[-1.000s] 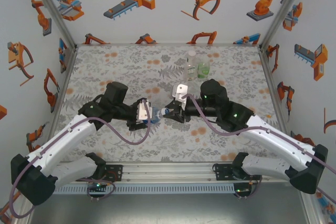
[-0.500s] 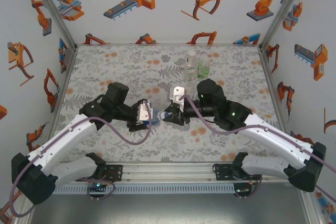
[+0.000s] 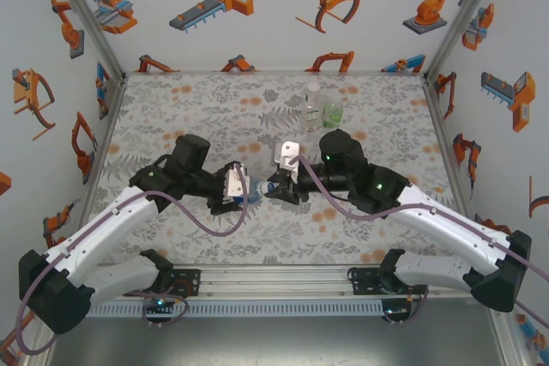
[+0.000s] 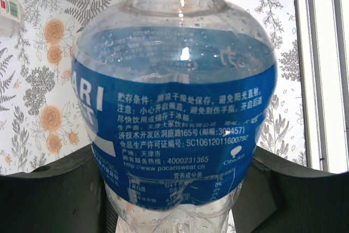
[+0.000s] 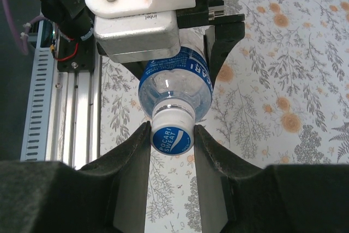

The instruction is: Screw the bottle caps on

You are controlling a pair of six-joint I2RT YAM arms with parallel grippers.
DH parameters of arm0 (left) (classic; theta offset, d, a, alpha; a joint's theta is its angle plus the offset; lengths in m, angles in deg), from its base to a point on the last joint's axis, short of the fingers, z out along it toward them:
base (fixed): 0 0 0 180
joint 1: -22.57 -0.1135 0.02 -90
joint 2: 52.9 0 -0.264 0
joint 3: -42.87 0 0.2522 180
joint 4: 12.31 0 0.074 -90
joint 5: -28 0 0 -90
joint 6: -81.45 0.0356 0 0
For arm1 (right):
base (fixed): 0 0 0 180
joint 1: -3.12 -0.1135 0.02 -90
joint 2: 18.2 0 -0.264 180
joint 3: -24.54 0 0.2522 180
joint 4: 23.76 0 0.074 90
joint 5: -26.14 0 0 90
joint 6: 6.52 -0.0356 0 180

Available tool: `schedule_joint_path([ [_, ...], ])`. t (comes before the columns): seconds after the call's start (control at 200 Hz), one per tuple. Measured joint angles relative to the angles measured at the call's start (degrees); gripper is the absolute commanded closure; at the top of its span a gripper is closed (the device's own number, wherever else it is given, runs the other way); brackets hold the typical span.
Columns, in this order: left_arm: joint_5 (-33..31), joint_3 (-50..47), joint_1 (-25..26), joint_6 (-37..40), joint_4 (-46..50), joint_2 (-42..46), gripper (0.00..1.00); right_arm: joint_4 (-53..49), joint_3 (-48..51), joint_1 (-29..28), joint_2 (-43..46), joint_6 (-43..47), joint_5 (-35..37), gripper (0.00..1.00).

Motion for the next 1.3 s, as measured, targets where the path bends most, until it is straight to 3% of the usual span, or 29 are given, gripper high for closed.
schedule_joint_path([
  [0.34, -0.2, 0.0, -0.15, 0.02, 1.86, 0.0, 1.0, -0.28, -0.37, 0.02, -1.51, 2.32, -1.95, 1.0],
  [0.786, 0.94, 0.0, -0.15, 0.46, 2.1, 0.13, 1.0, -7.02, -3.82, 0.02, -3.04, 22.53, -6.67, 1.0],
  [0.941, 1.2, 0.0, -0.15, 0.42, 1.92, 0.17, 1.0, -7.52, -3.76, 0.0, -2.67, 25.42, -6.86, 1.0],
  [1.107, 1.53, 0.0, -0.02, 0.37, 1.6, 0.22, 1.0, -3.74, -0.55, 0.0, -0.37, 19.87, -6.14, 1.0],
  [1.302, 1.36, -0.09, 0.17, 0.13, 1.62, 0.24, 1.0, 7.17, 6.6, 0.0, 3.28, -2.64, -1.16, 1.0],
])
